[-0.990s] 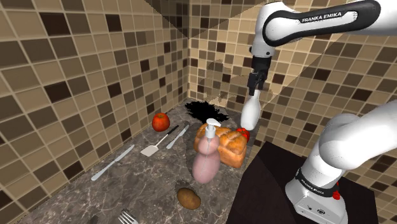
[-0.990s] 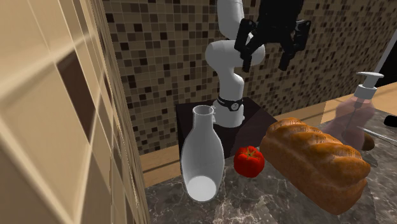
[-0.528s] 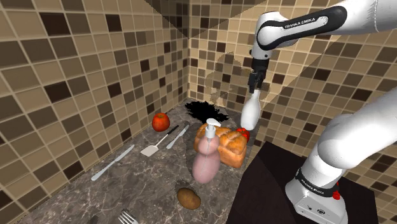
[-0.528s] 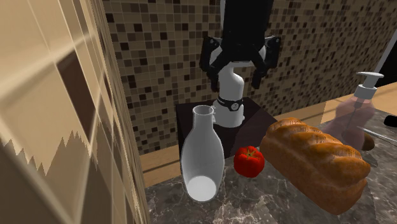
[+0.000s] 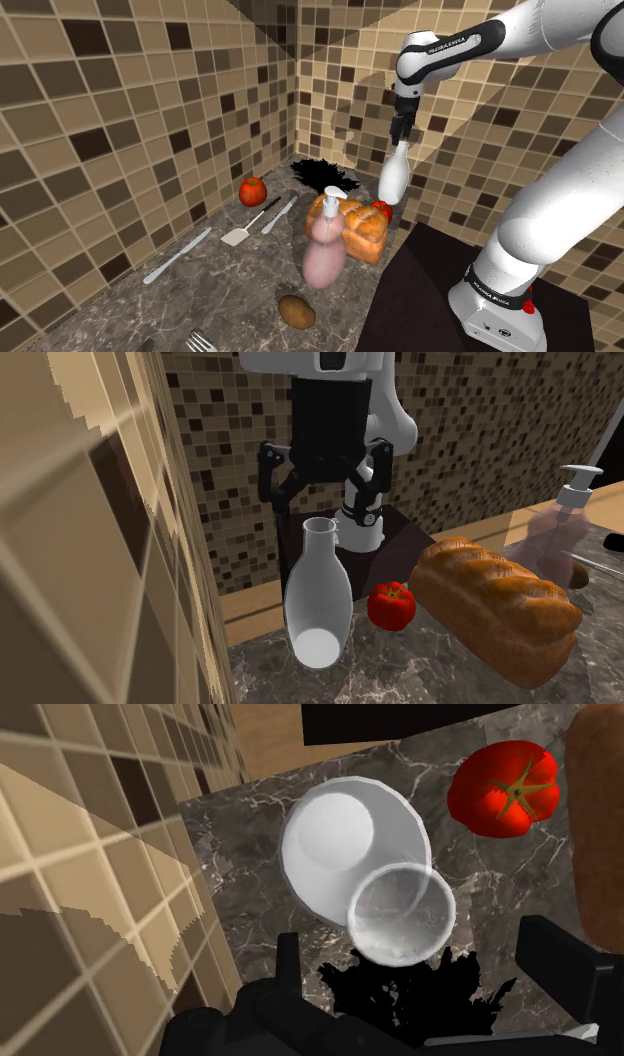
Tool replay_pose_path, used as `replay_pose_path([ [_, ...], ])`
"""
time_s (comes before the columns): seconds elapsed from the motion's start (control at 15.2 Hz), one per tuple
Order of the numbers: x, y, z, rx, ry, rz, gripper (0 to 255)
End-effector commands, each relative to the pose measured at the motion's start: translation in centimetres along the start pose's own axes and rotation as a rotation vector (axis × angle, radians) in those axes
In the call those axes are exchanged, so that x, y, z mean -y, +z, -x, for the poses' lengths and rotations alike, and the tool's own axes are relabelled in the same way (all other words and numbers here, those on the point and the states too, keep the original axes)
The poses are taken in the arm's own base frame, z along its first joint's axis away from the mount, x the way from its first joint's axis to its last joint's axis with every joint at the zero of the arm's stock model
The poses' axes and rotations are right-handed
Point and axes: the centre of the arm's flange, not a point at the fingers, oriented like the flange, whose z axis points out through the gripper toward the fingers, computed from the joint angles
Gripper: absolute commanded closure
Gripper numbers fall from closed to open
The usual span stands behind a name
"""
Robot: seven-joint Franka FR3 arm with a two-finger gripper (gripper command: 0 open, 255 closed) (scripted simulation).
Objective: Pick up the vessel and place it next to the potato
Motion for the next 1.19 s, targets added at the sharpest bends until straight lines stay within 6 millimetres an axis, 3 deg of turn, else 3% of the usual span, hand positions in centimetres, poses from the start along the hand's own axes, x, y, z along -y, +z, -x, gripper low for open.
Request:
replay_pose_path([
  [0.0,-0.2,1.0,-0.1,0.0,-0.001,0.0,0],
  [0.26,-0.2,3.5,-0.1,0.0,-0.001,0.0,0],
  [0.79,-0.2,3.5,-0.1,0.0,-0.001,0.0,0],
  [0.86,-0.2,3.5,-0.1,0.0,-0.001,0.0,255],
  [1.12,-0.2,3.5,-0.1,0.0,-0.001,0.0,255],
])
